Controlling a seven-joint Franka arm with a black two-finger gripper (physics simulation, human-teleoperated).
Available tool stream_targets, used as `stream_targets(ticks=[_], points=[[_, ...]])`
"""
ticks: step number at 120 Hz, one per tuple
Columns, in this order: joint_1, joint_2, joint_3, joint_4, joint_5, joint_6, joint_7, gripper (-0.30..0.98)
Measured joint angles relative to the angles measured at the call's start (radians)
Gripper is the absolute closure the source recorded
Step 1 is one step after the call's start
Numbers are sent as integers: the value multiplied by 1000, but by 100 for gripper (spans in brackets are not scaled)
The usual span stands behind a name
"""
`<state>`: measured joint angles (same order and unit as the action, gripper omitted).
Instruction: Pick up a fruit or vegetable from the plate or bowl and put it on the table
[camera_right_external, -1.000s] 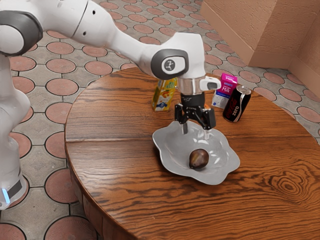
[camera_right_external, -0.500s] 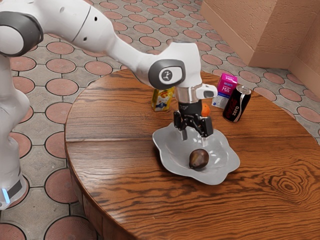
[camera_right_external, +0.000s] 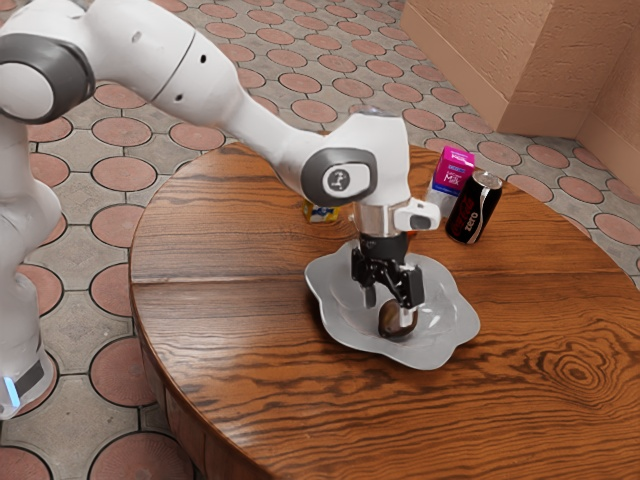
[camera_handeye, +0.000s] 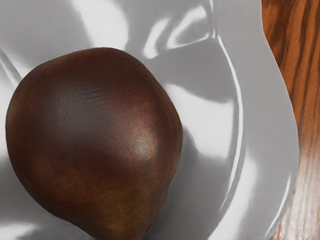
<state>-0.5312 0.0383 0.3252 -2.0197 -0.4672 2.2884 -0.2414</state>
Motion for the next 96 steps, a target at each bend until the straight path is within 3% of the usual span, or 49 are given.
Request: stream_targets(ticks=[96], points=[[48,47,3,34,7,0,69,1]])
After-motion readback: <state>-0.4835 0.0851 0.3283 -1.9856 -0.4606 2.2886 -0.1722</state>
